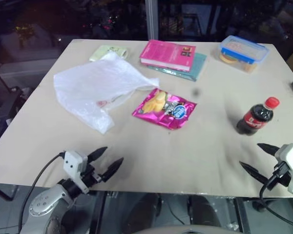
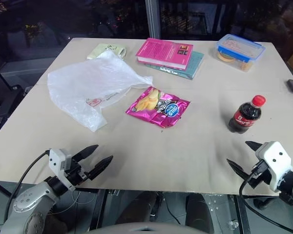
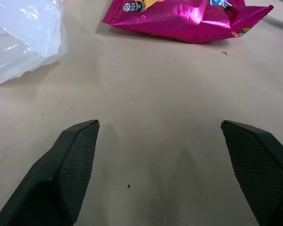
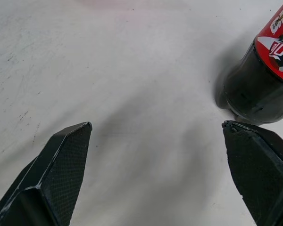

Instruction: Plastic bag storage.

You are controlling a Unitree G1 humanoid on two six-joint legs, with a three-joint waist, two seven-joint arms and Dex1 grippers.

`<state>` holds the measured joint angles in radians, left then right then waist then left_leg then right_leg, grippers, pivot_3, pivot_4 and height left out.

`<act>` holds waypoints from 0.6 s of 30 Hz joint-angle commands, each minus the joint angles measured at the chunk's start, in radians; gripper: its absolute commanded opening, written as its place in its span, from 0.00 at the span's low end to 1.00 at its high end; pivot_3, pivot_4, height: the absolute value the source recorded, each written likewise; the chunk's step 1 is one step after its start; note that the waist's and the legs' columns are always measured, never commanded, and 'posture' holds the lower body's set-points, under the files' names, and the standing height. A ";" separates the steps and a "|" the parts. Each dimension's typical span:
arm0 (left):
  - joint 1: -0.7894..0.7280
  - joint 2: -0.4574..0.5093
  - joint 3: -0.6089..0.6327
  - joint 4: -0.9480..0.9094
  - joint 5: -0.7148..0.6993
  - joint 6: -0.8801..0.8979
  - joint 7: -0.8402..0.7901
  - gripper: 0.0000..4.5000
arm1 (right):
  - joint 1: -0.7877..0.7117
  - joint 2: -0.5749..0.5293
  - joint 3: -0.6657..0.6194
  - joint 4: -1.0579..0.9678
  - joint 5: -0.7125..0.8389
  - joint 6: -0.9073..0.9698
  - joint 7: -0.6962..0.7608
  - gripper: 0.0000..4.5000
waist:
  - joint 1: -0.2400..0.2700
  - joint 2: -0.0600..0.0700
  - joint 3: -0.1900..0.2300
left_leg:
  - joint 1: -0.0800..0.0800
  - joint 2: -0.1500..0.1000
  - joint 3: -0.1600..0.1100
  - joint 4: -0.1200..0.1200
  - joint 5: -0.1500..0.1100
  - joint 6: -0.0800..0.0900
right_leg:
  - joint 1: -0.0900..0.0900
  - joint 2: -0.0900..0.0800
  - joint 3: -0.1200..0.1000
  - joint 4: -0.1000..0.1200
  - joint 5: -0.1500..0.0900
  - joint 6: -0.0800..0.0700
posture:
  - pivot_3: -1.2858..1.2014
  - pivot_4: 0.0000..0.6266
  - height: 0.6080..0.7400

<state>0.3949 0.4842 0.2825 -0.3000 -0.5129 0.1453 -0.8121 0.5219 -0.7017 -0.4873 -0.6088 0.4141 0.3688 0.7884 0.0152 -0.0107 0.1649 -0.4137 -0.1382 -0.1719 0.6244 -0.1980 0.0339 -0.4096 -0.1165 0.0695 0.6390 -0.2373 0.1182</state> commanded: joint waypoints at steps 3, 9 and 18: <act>0.022 0.012 0.076 0.042 -0.056 -0.075 -0.088 0.97 | -0.048 0.007 0.013 -0.039 0.064 0.033 -0.004 1.00 | -0.002 0.000 0.000 | 0.000 0.000 0.000 0.000 0.000 0.000 | 0.000 0.000 0.000 0.000 0.000 0.000 | 0.52 0.24 1.00; -0.005 0.016 0.104 0.054 -0.080 -0.087 -0.117 0.97 | -0.094 0.024 0.058 -0.066 0.102 0.075 -0.033 1.00 | 0.001 0.000 0.000 | 0.000 0.002 0.001 0.000 0.000 0.000 | 0.000 0.000 0.000 0.000 0.000 0.000 | 0.52 0.24 1.00; -0.204 0.035 0.156 -0.032 -0.200 0.060 0.047 0.97 | -0.285 0.038 0.196 -0.139 0.177 0.211 -0.144 1.00 | 0.000 0.000 0.000 | 0.000 0.002 0.000 0.000 0.000 0.000 | -0.001 0.001 -0.001 0.000 0.001 -0.002 | 0.52 0.24 1.00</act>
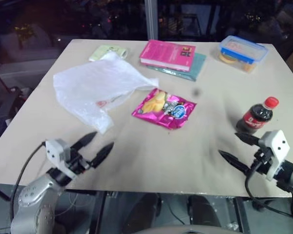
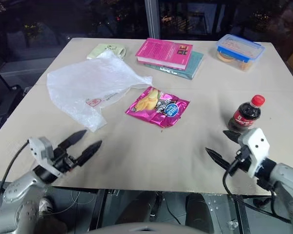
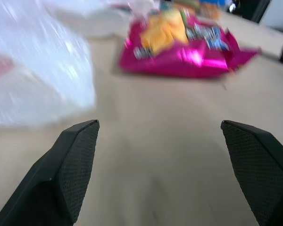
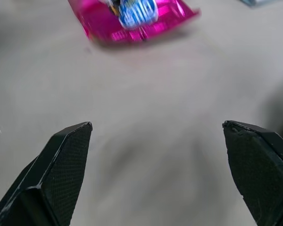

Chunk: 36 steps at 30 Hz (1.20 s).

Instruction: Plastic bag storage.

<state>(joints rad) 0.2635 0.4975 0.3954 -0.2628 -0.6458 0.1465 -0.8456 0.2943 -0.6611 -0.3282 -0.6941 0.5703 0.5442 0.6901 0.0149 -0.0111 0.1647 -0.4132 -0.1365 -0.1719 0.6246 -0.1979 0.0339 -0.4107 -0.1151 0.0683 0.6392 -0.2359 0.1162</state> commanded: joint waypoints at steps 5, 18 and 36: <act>-0.260 0.104 0.032 -0.161 -0.054 0.206 0.261 0.97 | -0.182 -0.009 0.098 -0.068 0.041 0.109 -0.096 1.00 | 0.001 -0.001 0.000 | -0.001 0.000 -0.001 0.002 0.000 0.000 | 0.000 0.001 -0.002 0.000 0.004 0.002 | 0.52 0.24 1.00; -0.776 0.420 -0.545 0.078 0.675 0.388 0.388 0.97 | -0.486 0.043 0.283 -0.036 0.090 0.166 -0.130 1.00 | -0.004 -0.002 0.001 | -0.001 0.001 0.000 0.001 0.001 0.002 | -0.002 0.004 -0.001 0.000 0.005 0.000 | 0.52 0.24 1.00; -0.949 0.348 -0.654 0.416 0.940 0.245 0.343 0.33 | -0.481 0.112 0.385 -0.034 0.001 0.144 -0.193 1.00 | -0.006 -0.004 0.002 | -0.003 0.003 -0.002 0.000 0.001 0.000 | -0.005 0.007 0.000 0.002 0.007 -0.003 | 0.52 0.24 1.00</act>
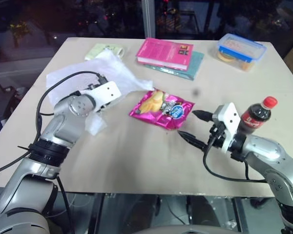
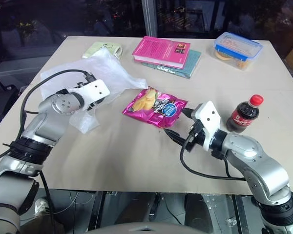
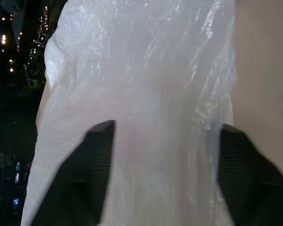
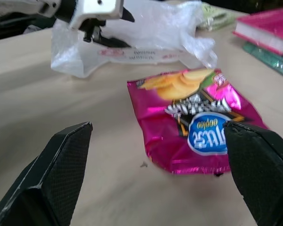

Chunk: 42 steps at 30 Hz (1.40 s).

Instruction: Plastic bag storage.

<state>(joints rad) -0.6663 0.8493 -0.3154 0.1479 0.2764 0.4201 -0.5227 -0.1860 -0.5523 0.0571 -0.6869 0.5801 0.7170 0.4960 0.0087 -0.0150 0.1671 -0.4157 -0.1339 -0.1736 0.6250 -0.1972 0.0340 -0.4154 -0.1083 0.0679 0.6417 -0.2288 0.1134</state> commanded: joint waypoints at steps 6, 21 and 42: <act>-0.055 -0.035 0.237 -0.017 -0.104 0.031 0.002 0.01 | -0.010 0.010 0.026 -0.036 -0.064 -0.110 0.030 1.00 | -0.007 0.000 0.000 | 0.000 0.000 0.000 0.001 0.000 0.000 | 0.000 0.000 0.000 0.000 0.000 0.000 | 0.52 0.24 1.00; -0.201 -0.064 0.418 -0.069 -0.354 0.342 -0.092 0.01 | -0.093 0.047 0.097 0.048 -0.172 -0.277 0.108 1.00 | -0.026 0.000 0.000 | 0.001 0.001 -0.001 0.004 0.002 -0.003 | 0.000 0.002 -0.001 0.002 0.000 0.000 | 0.52 0.24 1.00; -0.181 -0.052 0.432 -0.087 -0.382 0.345 -0.041 0.00 | -0.415 0.496 -0.121 0.652 -0.056 0.394 -0.324 0.88 | -0.032 0.000 0.000 | 0.001 0.002 0.001 0.004 0.003 -0.006 | -0.002 0.003 0.001 0.004 0.003 -0.004 | 0.52 0.24 1.00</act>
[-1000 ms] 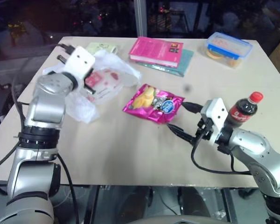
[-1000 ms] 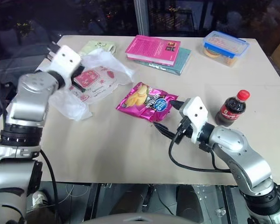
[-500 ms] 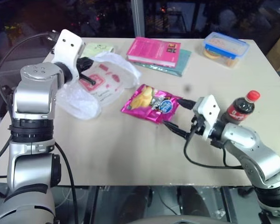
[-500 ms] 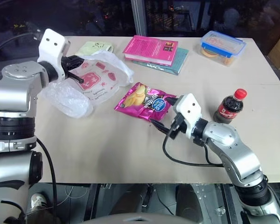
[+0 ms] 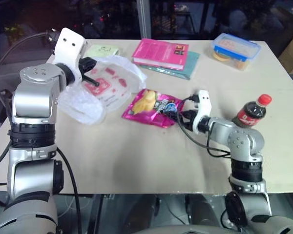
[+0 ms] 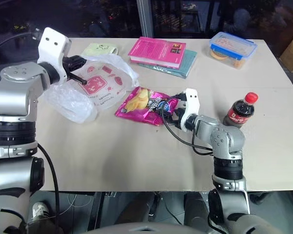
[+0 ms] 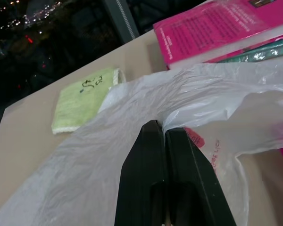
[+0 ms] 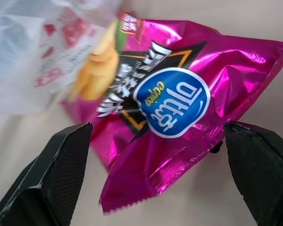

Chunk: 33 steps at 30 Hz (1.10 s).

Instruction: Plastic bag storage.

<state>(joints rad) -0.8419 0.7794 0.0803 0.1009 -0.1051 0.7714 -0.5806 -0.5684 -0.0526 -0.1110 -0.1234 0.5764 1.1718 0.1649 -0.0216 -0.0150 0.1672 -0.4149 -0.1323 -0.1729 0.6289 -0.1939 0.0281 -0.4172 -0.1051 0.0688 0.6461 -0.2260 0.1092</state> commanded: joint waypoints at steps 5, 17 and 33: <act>-0.006 0.022 0.054 -0.056 -0.009 0.013 0.031 0.00 | -0.049 -0.014 0.061 0.147 -0.081 -0.087 0.023 0.47 | -0.022 0.000 0.000 | 0.000 0.000 0.000 0.000 0.000 0.000 | 0.000 0.000 0.000 0.001 0.000 0.000 | 0.52 0.24 1.00; -0.058 -0.092 0.048 -0.186 -0.136 0.175 0.024 0.00 | 0.092 -0.088 -0.147 -0.167 0.156 0.111 0.080 0.02 | -0.016 0.000 0.000 | -0.001 0.000 -0.001 0.001 0.000 0.000 | 0.000 0.000 -0.001 0.000 0.000 0.000 | 0.52 0.24 1.00; -0.146 -0.199 -0.046 -0.051 -0.156 0.103 0.029 0.00 | 0.402 -0.153 -0.478 -0.579 0.773 0.230 -0.156 0.02 | -0.012 0.002 -0.001 | 0.000 0.001 0.001 0.000 -0.003 0.004 | 0.000 0.000 0.001 0.001 0.000 0.000 | 0.52 0.24 1.00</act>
<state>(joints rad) -0.9568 0.5724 0.0272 0.0590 -0.2750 0.9164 -0.5507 -0.1737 -0.1862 -0.5875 -0.6685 1.2948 1.4355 0.0440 -0.0339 -0.0128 0.1663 -0.4151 -0.1314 -0.1719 0.6291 -0.1966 0.0322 -0.4168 -0.1053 0.0698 0.6467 -0.2259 0.1094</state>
